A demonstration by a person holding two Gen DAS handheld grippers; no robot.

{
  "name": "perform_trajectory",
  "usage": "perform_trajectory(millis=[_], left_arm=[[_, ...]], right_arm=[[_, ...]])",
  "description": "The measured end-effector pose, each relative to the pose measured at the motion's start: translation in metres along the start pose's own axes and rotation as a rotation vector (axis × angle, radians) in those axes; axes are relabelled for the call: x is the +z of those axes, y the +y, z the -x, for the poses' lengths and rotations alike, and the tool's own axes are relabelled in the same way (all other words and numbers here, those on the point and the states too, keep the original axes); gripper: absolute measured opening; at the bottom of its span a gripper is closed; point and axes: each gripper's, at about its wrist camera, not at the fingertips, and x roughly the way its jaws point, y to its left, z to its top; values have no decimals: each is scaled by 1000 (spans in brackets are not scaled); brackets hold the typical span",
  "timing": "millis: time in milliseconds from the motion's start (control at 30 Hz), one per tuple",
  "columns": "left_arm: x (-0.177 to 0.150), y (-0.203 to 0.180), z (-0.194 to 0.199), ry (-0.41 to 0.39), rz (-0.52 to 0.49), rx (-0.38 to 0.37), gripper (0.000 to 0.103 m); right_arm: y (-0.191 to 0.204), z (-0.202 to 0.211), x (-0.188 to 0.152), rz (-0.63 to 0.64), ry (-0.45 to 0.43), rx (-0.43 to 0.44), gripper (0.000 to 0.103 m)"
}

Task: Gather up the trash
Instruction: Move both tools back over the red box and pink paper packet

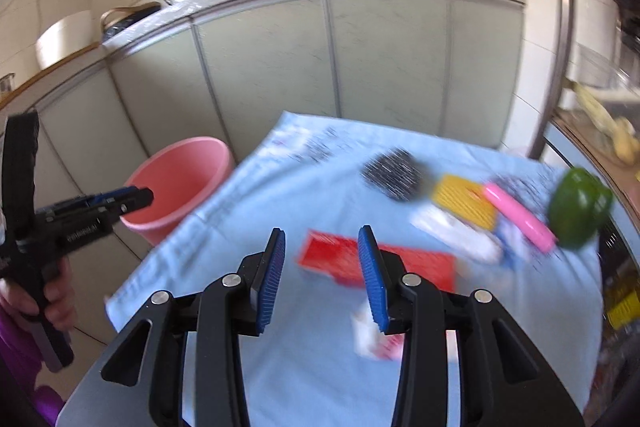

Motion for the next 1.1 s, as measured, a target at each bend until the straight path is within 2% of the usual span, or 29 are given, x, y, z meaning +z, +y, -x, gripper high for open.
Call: perform_trajectory(millis=[67,133,400,600,700,833,967,1000,1033,1100], left_arm=[[-3,-11,-6,19,-16,-25,30],[-6,-26,-12,42,-46,-52,30],[-12,-68,-21,78,-146,-116,30],[-15,-86,-32,110,-181,-132,30],[-14,-92,-39,133,-196,-146,30],[-13,-96,-55,180,-167,-189,30],[-16,-103,-79,247,-118,-240,30],[-17,-104,-84,259,-111,-252,30],[-19,-107,-88,270,-104,-268,30],[-22,-112,-95,294,-92,-288,30]], right_arm=[[-13,5,-14,-16,14,-25,40],[-23,6,-23,-34,23,-36,49],[-49,-1,-48,-85,55,-80,51],[-59,-22,-55,-116,117,-68,52],[-62,-28,-56,-132,114,-64,52],[-57,-27,-57,-97,107,-75,52],[-61,-25,-60,-105,105,-49,52],[-62,-24,-60,-110,106,-49,46],[-63,-24,-60,-109,106,-60,27],[-66,-27,-62,-111,127,-87,6]])
